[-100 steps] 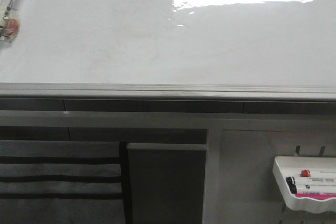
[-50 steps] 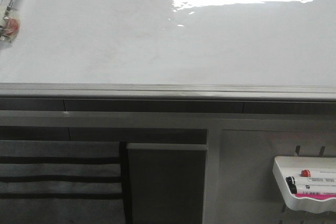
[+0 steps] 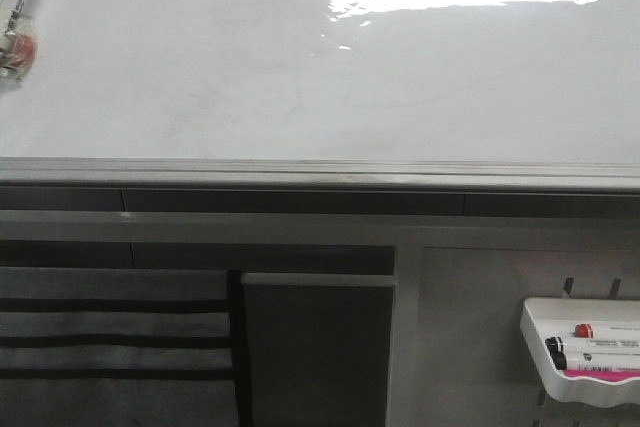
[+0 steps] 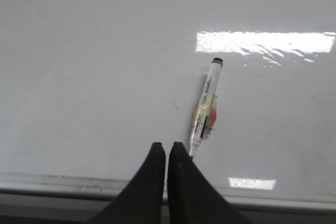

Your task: Write number 3 on whiteboard

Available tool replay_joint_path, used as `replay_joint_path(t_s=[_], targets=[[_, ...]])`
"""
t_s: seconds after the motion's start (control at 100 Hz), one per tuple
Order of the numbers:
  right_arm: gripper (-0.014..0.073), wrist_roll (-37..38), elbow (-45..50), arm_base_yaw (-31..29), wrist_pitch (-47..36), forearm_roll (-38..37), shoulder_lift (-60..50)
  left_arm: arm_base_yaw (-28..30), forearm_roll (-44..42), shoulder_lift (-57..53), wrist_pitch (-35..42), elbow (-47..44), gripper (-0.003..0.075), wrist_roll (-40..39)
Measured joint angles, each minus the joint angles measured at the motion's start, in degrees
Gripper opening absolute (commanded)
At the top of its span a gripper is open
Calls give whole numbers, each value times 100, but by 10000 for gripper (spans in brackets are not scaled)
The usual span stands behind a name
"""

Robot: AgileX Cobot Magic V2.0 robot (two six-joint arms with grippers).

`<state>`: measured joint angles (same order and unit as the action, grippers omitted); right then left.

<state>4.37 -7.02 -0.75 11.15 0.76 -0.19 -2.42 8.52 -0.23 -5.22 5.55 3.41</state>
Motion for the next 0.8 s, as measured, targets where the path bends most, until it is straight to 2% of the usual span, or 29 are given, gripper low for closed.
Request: replay_joint_path(t_s=[0.15,0.39,0.49,0.8], targets=[[-69,0,-1154,0,901,0,571,0,-12,302,-599,1018,-20,0],[-69,-183,-2492,0,2098,0,2119,0,-460,1705,-1767,2409,-20,0],[-69,-328,-2839,0,2434,0,2699,0,-548,2233,-2104,2666,-20,0],[-69,-370,-2994,0,2724,0,3664,0,-582,3218,-2172,2720,-20,0]])
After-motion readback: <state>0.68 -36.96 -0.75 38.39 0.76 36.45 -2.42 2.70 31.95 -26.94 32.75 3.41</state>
